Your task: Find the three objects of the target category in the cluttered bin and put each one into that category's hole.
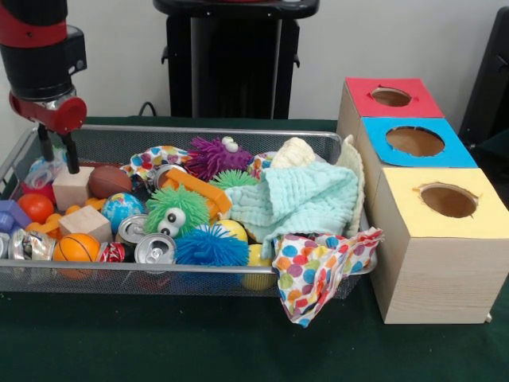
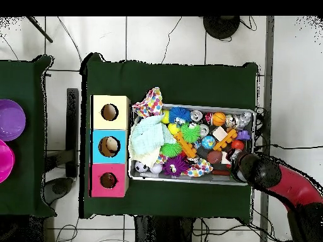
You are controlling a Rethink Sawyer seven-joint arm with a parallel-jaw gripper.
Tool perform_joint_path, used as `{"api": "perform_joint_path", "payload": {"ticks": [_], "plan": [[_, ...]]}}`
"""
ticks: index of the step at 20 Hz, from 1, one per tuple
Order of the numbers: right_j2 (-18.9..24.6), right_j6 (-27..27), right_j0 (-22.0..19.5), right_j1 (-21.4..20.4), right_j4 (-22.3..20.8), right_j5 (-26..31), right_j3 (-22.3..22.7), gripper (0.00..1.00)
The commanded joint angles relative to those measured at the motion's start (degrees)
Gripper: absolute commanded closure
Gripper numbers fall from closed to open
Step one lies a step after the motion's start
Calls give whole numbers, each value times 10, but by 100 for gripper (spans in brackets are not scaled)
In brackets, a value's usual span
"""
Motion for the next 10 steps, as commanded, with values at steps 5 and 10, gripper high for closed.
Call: {"api": "perform_joint_path", "payload": {"ticks": [5,10], "plan": [[12,-23,35,27,-51,-7,-46,0],[-11,-11,50,28,-60,1,-59,0]]}}
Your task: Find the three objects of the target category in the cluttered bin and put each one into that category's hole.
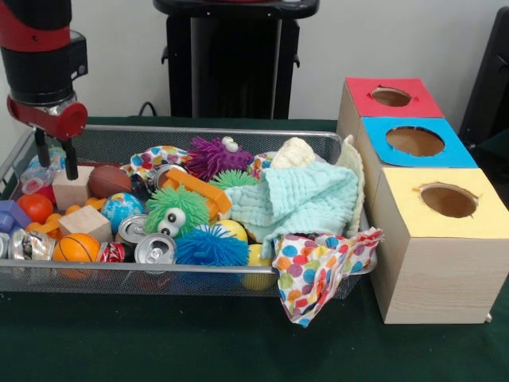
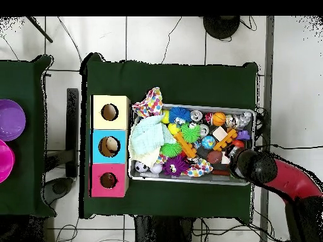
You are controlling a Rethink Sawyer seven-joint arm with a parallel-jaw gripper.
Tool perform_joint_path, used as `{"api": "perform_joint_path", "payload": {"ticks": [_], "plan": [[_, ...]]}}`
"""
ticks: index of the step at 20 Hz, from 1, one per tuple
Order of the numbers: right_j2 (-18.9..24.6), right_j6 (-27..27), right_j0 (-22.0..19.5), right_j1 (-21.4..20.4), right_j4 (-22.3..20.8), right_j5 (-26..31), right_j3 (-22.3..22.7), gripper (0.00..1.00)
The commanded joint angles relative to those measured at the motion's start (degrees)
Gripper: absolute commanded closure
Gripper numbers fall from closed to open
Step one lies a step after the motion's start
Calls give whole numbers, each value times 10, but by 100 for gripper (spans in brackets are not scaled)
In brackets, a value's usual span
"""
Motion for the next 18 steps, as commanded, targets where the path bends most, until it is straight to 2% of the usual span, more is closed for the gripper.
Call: {"api": "perform_joint_path", "payload": {"ticks": [1,5,10,18], "plan": [[4,-14,19,24,-39,-1,-34,0],[16,-32,11,7,-28,31,-28,0],[7,-33,30,-61,-8,98,-9,0],[4,2,51,-100,8,116,33,0]]}}
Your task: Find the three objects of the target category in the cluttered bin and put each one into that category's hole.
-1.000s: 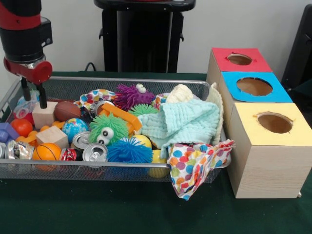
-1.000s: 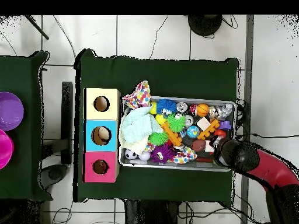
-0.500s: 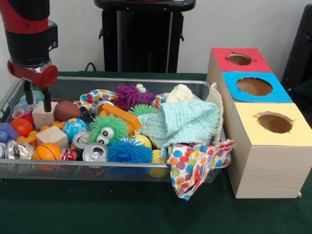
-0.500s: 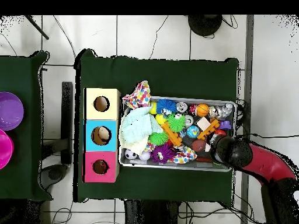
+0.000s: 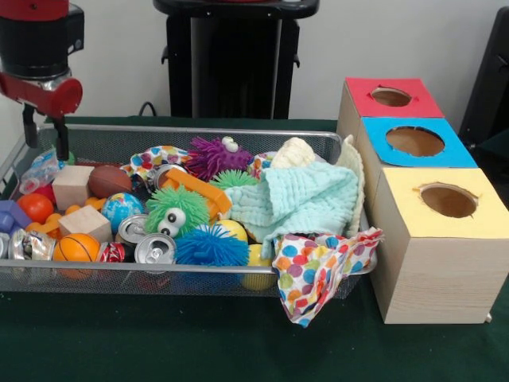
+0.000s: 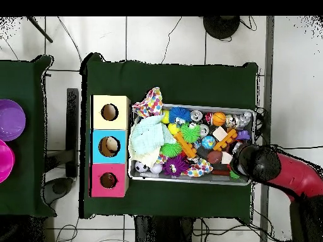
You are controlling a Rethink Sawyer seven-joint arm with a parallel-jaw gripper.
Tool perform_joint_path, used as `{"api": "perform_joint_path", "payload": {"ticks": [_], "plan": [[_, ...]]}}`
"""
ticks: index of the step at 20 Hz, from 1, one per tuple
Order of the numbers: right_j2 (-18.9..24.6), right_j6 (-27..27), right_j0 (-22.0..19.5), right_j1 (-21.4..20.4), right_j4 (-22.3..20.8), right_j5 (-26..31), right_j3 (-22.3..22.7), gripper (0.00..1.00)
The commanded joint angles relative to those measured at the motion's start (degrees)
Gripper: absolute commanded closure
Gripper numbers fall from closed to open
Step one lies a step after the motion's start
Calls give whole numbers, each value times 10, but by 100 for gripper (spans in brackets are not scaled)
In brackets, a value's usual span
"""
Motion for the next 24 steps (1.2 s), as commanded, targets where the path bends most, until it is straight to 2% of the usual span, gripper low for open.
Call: {"api": "perform_joint_path", "payload": {"ticks": [1,8,14,24], "plan": [[7,5,26,-43,19,77,38,0],[12,27,41,-30,32,58,44,0],[14,61,65,34,39,3,20,0],[20,64,94,76,44,-38,-5,0]]}}
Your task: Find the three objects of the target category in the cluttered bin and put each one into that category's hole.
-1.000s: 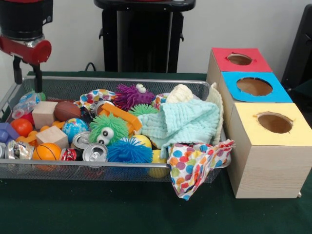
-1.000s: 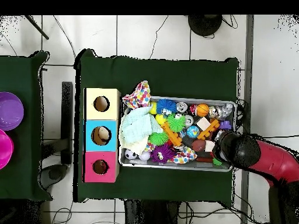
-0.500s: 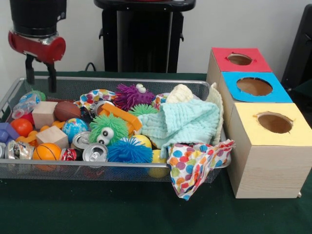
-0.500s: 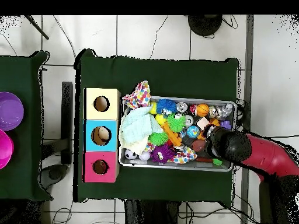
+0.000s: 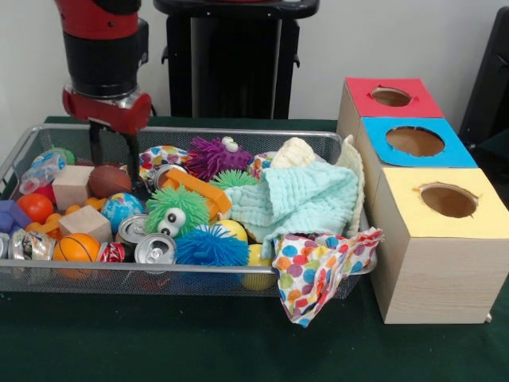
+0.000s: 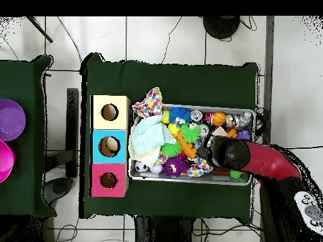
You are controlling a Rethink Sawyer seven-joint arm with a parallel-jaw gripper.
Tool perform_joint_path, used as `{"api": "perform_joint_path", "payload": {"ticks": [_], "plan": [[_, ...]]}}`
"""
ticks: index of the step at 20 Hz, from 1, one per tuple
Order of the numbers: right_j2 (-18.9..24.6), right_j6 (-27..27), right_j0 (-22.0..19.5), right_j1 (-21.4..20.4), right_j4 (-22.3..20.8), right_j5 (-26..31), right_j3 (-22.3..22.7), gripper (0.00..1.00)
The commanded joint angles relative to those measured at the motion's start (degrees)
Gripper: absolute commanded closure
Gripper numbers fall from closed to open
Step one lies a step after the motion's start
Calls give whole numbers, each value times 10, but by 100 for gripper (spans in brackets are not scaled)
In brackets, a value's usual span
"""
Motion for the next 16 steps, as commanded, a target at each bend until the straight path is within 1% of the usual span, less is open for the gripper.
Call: {"api": "perform_joint_path", "payload": {"ticks": [1,5,9,11,13,14,16], "plan": [[22,66,22,59,17,-43,-16,0],[22,67,34,79,20,-54,-26,0],[18,76,50,121,21,-82,-51,0],[11,82,61,131,24,-86,-60,0],[5,89,71,126,31,-77,-58,0],[3,90,75,116,36,-65,-53,0],[-8,89,86,81,45,-25,-45,0]]}}
